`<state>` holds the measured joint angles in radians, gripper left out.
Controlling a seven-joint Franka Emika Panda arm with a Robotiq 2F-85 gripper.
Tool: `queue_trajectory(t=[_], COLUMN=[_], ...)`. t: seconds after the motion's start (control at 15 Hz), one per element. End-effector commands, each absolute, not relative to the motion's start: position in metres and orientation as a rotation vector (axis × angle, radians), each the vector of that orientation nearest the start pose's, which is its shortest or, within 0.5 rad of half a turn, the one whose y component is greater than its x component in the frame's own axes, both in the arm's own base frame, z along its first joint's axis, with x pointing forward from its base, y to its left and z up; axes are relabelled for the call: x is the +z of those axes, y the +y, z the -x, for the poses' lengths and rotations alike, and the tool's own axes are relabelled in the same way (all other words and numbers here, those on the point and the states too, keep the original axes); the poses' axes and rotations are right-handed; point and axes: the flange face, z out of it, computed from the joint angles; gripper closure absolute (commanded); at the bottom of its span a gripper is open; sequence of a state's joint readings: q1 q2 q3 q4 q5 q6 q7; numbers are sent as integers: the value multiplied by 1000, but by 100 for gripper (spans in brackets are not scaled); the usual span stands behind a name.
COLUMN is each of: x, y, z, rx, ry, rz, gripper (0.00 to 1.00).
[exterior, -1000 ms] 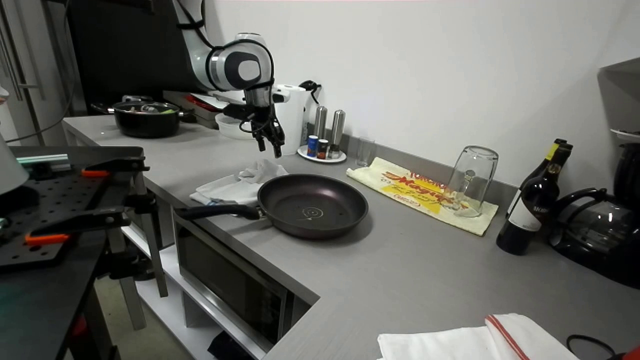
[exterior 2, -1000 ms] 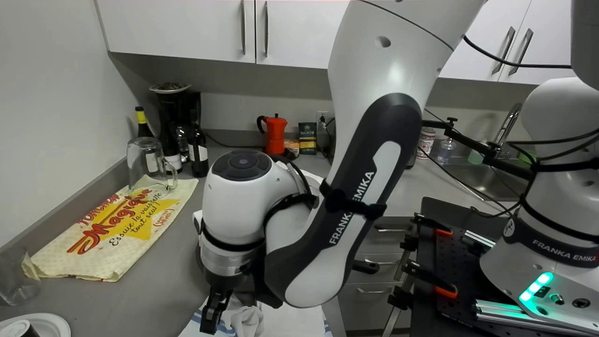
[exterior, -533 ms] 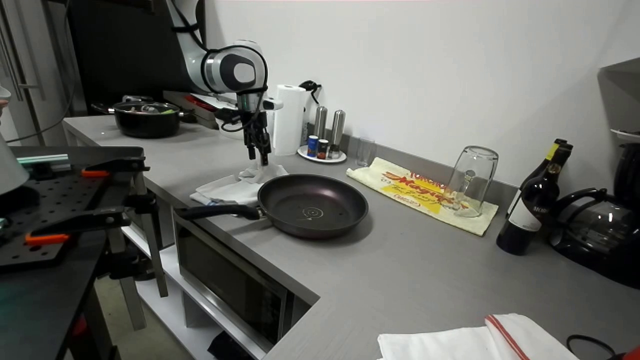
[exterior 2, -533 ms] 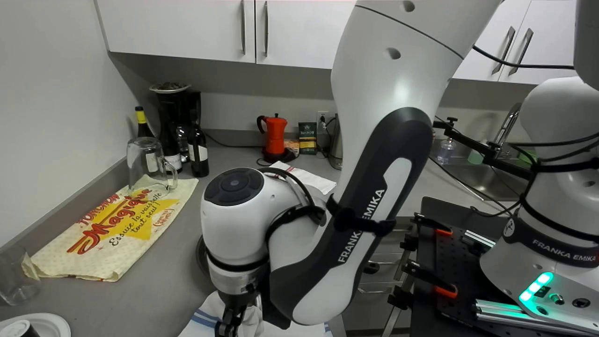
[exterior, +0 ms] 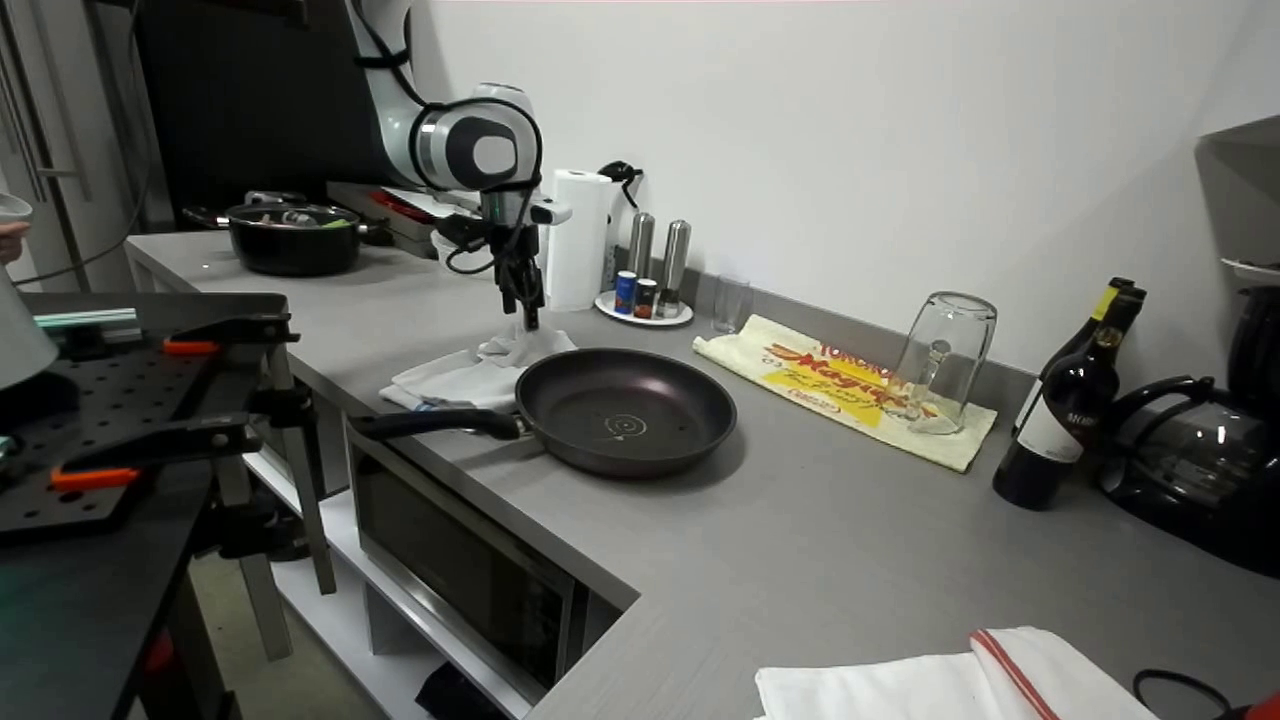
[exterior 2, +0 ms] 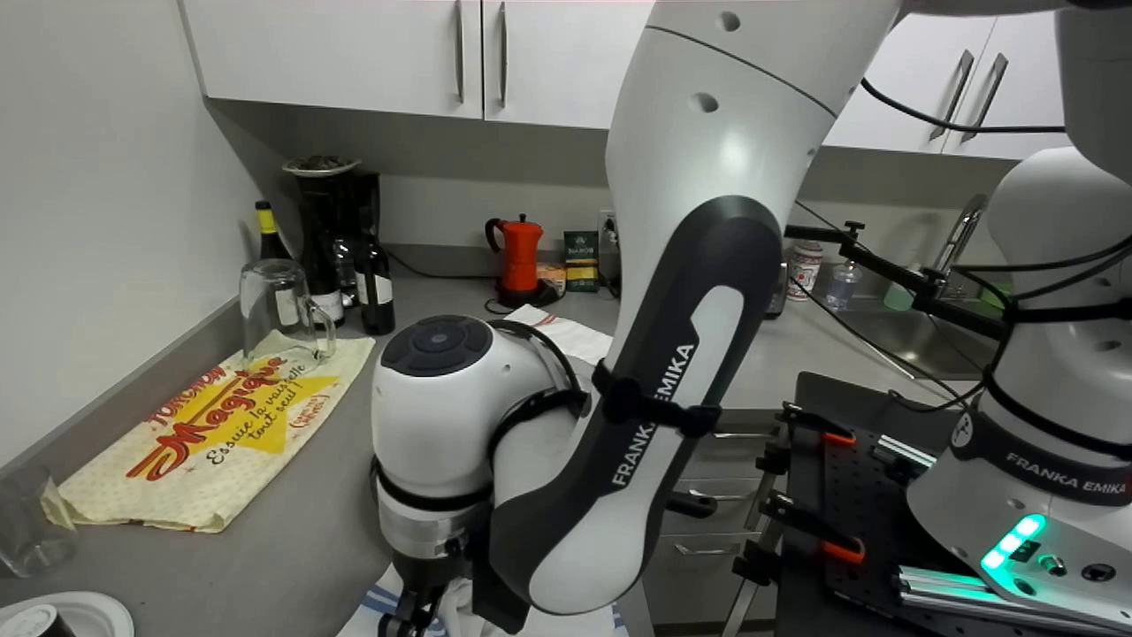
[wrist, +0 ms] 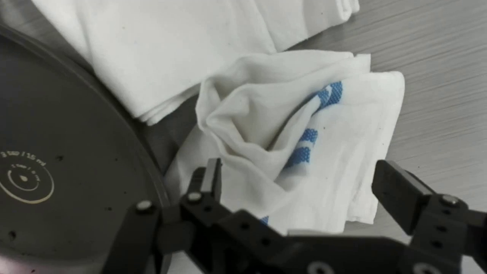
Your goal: Pick up the white towel with blue stripes, wipe inside the black pan and put the towel back on the table.
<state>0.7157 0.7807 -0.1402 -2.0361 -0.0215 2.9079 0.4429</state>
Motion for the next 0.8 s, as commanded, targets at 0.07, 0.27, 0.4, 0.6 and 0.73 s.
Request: queue_trajectory(t=[0.07,0.27,0.4,0.6,0.73], x=[44,27,18,9,7], y=[306,296,294,296,302], z=[-503,-507,-506,-502,-498], rx=[-254,-245,-227,-177,-146], ry=[-284,-273,-268,-267,-266], rz=[3112,3105,3100,3079,3057], gripper=[0,0,0,0,27])
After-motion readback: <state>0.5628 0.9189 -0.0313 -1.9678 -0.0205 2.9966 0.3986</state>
